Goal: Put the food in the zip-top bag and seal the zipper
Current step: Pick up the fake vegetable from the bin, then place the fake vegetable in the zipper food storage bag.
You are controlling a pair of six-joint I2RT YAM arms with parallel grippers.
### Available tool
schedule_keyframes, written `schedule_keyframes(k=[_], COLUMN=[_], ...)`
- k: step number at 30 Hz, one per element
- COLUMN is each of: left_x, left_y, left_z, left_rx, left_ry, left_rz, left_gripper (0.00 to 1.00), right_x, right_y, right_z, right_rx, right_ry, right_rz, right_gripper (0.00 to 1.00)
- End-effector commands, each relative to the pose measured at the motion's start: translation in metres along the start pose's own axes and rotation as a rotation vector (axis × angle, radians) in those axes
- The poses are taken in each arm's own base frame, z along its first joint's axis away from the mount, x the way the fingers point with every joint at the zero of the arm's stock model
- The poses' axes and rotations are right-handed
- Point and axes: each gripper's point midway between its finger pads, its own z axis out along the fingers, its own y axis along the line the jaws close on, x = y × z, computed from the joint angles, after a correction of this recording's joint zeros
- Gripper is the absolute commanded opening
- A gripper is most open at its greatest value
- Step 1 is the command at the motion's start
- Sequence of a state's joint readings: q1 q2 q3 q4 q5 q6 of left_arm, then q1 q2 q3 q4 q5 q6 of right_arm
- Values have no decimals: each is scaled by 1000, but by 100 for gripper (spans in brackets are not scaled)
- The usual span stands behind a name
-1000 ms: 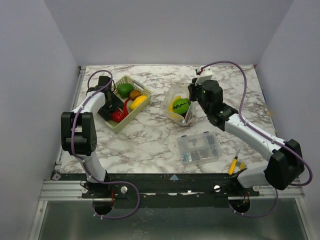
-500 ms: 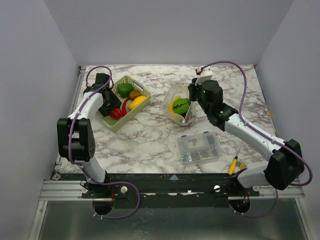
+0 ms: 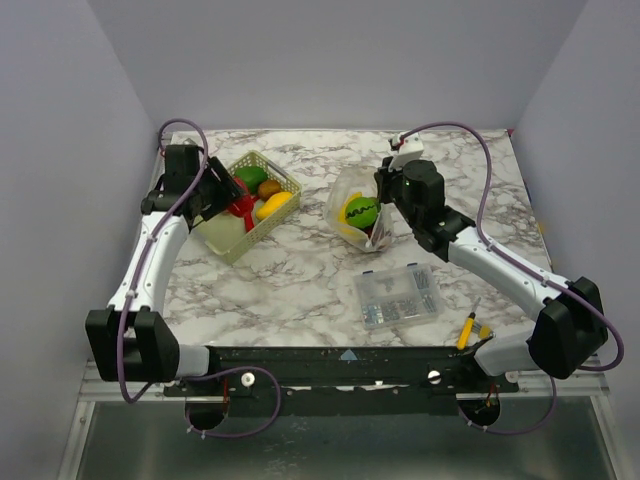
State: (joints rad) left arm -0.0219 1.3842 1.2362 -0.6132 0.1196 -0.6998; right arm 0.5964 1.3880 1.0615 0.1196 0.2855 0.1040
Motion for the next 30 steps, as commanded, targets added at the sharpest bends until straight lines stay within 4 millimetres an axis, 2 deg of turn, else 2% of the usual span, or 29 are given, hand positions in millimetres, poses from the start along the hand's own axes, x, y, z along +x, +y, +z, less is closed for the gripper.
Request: schedule_keyframes(k=[1, 4, 7, 12, 15, 21, 30], left_x=[5, 12, 28, 74, 98, 129, 147], left_y=[-47, -75, -106, -157, -180, -212, -220], left_z=[-39, -66, -89, -109, -106, -89, -54], left_rx=[265, 433, 601, 771, 817, 816, 727], left_ry=[-16, -24, -1, 112, 193, 322, 409], left_rz=[49, 103, 165, 317, 359, 398, 351], left_gripper=[15, 14, 15, 16, 16, 16, 21], right_x=[-7, -10, -14, -18, -18, -20, -27], right_y=[9, 9, 10, 12, 11, 11, 13], right_z=[0, -2, -5, -8, -9, -11, -18], right_rx=[-35, -38, -44, -55, -50, -45, -59], right_ry=[-26, -33, -43, -51, -53, -59, -81], right_rz=[10, 12, 19, 22, 20, 16, 30], right_gripper=[0, 0, 0, 0, 0, 0, 0])
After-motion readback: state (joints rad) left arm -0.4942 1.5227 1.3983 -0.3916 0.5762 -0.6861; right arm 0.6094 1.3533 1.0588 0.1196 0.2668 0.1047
